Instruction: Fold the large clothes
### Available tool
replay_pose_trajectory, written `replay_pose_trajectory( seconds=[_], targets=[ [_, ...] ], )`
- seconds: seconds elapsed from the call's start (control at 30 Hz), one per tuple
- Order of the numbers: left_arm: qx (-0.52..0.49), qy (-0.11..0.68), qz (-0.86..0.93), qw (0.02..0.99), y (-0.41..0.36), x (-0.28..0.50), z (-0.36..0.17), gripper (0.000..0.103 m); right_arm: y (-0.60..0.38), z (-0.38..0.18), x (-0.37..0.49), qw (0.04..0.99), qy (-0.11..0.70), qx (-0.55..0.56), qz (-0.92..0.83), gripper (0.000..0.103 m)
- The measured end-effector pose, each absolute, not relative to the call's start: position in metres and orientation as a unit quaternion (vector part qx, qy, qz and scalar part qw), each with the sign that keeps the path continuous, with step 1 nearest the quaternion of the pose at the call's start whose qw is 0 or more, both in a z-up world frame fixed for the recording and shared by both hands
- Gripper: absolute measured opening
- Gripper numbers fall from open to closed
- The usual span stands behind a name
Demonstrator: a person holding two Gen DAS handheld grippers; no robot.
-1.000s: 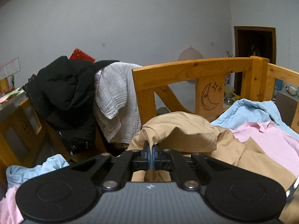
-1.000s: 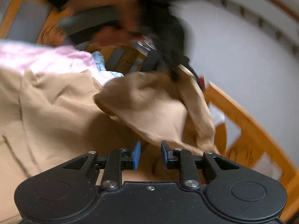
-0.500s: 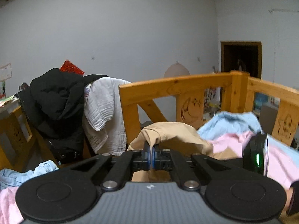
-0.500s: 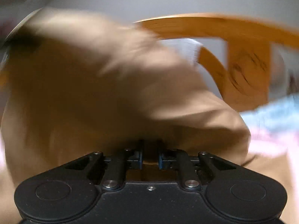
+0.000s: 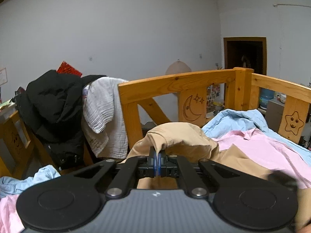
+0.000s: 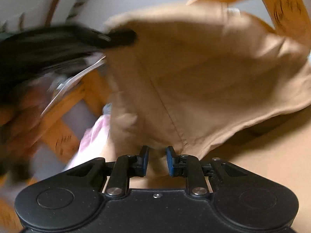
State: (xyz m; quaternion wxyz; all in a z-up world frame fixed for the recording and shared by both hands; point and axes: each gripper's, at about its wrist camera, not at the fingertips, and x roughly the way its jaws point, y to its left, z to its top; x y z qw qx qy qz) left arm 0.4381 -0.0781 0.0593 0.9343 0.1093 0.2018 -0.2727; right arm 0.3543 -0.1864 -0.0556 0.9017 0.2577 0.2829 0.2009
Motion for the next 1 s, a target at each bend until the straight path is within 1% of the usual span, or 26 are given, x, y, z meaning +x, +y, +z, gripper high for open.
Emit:
replay_pose_trajectory(
  seconds=[0.07, 0.1, 0.17, 0.2, 0.23, 0.27, 0.3, 0.37, 0.43, 0.47, 0.5, 0.53, 0.63, 0.7, 0.77, 0.93, 1.0],
  targets=[
    [0.121, 0.196, -0.276, 0.933, -0.079, 0.431, 0.059, 0.0, -0.18, -0.061, 0.378, 0.904, 0.26, 0.295, 0.17, 0.023],
    [0.13, 0.193, -0.277, 0.932, -0.079, 0.428, 0.057, 0.0, -0.181, -0.064, 0.387, 0.903, 0.248, 0.316, 0.153, 0.02],
    [0.131, 0.189, -0.281, 0.932, -0.073, 0.422, 0.05, 0.0, -0.193, -0.073, 0.398, 0.883, 0.244, 0.375, 0.141, 0.02],
    [0.123, 0.19, -0.285, 0.932, -0.069, 0.42, 0.048, 0.0, -0.201, -0.075, 0.393, 0.872, 0.254, 0.393, 0.144, 0.023],
    [0.114, 0.19, -0.288, 0.932, -0.063, 0.417, 0.045, 0.0, -0.209, -0.075, 0.38, 0.874, 0.262, 0.383, 0.147, 0.025],
    [0.109, 0.188, -0.29, 0.932, -0.058, 0.413, 0.042, 0.0, -0.216, -0.074, 0.366, 0.878, 0.266, 0.369, 0.151, 0.033],
    [0.108, 0.186, -0.292, 0.932, -0.054, 0.408, 0.038, 0.0, -0.229, -0.074, 0.351, 0.875, 0.276, 0.366, 0.158, 0.051],
    [0.108, 0.181, -0.296, 0.931, -0.048, 0.396, 0.029, 0.0, -0.264, -0.074, 0.321, 0.857, 0.284, 0.393, 0.173, 0.069],
    [0.115, 0.176, -0.297, 0.931, -0.046, 0.383, 0.021, 0.0, -0.3, -0.072, 0.304, 0.843, 0.276, 0.428, 0.175, 0.07],
    [0.119, 0.175, -0.297, 0.931, -0.046, 0.378, 0.018, 0.0, -0.316, -0.071, 0.3, 0.831, 0.272, 0.45, 0.18, 0.079],
    [0.124, 0.174, -0.297, 0.931, -0.046, 0.372, 0.015, 0.0, -0.33, -0.072, 0.3, 0.815, 0.271, 0.477, 0.186, 0.093],
    [0.128, 0.173, -0.296, 0.931, -0.047, 0.369, 0.013, 0.0, -0.34, -0.076, 0.304, 0.795, 0.271, 0.506, 0.196, 0.097],
    [0.125, 0.174, -0.294, 0.931, -0.048, 0.366, 0.013, 0.0, -0.359, -0.091, 0.311, 0.733, 0.258, 0.595, 0.207, 0.101],
    [0.123, 0.176, -0.294, 0.932, -0.047, 0.368, 0.013, 0.0, -0.364, -0.092, 0.314, 0.723, 0.236, 0.615, 0.206, 0.103],
    [0.127, 0.176, -0.295, 0.931, -0.047, 0.366, 0.012, 0.0, -0.367, -0.091, 0.318, 0.704, 0.239, 0.637, 0.202, 0.103],
    [0.136, 0.171, -0.295, 0.93, -0.047, 0.36, 0.009, 0.0, -0.36, -0.068, 0.347, 0.697, 0.307, 0.618, 0.195, 0.101],
    [0.131, 0.171, -0.295, 0.931, -0.047, 0.36, 0.009, 0.0, -0.344, -0.069, 0.352, 0.689, 0.335, 0.61, 0.202, 0.101]
  ],
)
